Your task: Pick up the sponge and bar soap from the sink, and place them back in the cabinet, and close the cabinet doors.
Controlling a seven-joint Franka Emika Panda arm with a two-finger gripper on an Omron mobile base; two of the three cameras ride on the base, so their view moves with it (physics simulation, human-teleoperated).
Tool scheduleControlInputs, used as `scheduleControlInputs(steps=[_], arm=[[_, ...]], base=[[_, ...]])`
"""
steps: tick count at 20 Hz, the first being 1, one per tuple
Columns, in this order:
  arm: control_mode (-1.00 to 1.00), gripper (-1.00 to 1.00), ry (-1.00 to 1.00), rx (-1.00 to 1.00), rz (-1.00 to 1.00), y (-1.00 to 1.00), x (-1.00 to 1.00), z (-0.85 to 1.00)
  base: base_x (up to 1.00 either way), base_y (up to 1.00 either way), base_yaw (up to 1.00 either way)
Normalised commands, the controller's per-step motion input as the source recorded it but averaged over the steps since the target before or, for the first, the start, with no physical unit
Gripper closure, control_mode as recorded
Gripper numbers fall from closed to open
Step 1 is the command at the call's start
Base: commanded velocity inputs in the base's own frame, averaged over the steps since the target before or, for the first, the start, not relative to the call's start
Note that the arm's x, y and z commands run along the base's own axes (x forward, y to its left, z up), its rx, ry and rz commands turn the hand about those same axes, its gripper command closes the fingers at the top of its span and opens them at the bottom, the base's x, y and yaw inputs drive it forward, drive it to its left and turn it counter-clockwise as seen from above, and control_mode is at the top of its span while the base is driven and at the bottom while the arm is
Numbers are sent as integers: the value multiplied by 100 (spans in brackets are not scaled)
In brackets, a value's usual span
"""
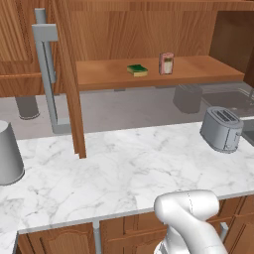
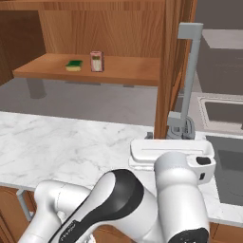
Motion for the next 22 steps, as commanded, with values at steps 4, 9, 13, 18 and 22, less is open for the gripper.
scheduleControlInputs(steps=[4, 9, 13, 18, 22], arm=[[-100, -100, -3, 0, 6, 0, 26, -1], [-100, -100, -5, 0, 6, 2, 18, 0], [-100, -100, -7, 0, 10, 21, 2, 0], [-100, -100, -5, 0, 15, 43, 0, 0], [-100, -100, -4, 0, 16, 46, 5, 0]], base=[[0, 0, 0], [0, 0, 0], [0, 0, 0], [0, 0, 0], [0, 0, 0]])
